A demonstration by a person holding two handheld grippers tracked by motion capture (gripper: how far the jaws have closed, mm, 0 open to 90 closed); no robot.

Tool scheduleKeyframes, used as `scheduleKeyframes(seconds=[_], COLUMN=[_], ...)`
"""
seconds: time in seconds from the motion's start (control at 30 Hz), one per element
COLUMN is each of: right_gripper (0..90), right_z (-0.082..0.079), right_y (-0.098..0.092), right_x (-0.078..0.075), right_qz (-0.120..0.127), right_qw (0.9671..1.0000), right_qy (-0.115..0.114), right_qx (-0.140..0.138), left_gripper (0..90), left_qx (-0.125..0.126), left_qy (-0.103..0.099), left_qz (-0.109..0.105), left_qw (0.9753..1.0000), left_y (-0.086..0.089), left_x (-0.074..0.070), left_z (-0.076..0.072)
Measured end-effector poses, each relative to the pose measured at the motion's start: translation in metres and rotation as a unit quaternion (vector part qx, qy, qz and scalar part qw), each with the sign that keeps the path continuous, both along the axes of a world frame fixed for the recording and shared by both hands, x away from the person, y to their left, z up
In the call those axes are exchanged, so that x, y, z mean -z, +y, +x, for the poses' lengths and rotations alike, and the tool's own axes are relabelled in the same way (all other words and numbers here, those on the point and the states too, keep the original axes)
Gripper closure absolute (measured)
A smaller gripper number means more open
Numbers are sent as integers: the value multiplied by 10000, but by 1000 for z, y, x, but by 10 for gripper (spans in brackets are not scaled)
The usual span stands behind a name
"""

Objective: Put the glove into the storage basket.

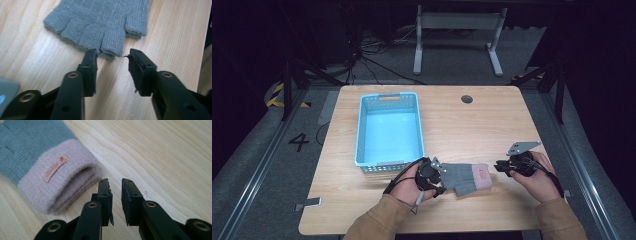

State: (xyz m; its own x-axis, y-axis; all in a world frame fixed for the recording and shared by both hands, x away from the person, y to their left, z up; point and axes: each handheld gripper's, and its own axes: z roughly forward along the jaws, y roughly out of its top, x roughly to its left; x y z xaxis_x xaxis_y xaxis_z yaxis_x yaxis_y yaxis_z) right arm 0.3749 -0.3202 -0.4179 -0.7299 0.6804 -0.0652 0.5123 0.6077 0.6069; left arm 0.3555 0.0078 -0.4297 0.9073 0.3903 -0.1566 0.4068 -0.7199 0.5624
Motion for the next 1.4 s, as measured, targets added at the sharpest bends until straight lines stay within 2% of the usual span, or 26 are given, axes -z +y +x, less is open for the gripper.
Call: scheduleKeyframes(seconds=[0.07,0.2,0.4,0.53,0.7,0.8,0.97,1.07,1.13,1.23,1.4], right_gripper=[757,689,584,562,535,515,509,511,514,514,514], right_z=[-1,-2,2,4,3,2,2,2,2,3,4], right_y=[-3,-10,-23,-30,-35,-36,-37,-38,-38,-38,-39], right_x=[-1,1,13,19,19,18,15,12,10,8,6], right_qz=[27,161,336,444,519,575,669,680,709,749,792], right_qw=[10000,9995,9975,9956,9945,9942,9935,9936,9934,9932,9929], right_qy=[9,15,-55,-94,-103,-81,-85,-105,-119,-145,-159], right_qx=[75,259,614,818,904,908,919,899,893,882,867], left_gripper=[541,482,426,401,364,322,268,263,243,247,238], left_qx=[-22,-66,-115,-182,-242,-236,-54,-173,-374,-399,-383], left_qy=[-90,-154,-252,-269,-241,-245,-167,-237,-268,-254,-174], left_qz=[-85,-97,-119,-181,-251,-223,-36,-190,-349,-417,-386], left_qw=[9999,9998,9995,9993,9991,9992,9998,9994,9983,9980,9984], left_y=[0,-1,-1,-1,-7,-14,-27,-33,-39,-44,-55], left_x=[-4,-8,-9,-11,-15,-18,-15,-14,-13,-13,-9], left_z=[-1,-1,1,2,4,4,10,15,17,19,25])
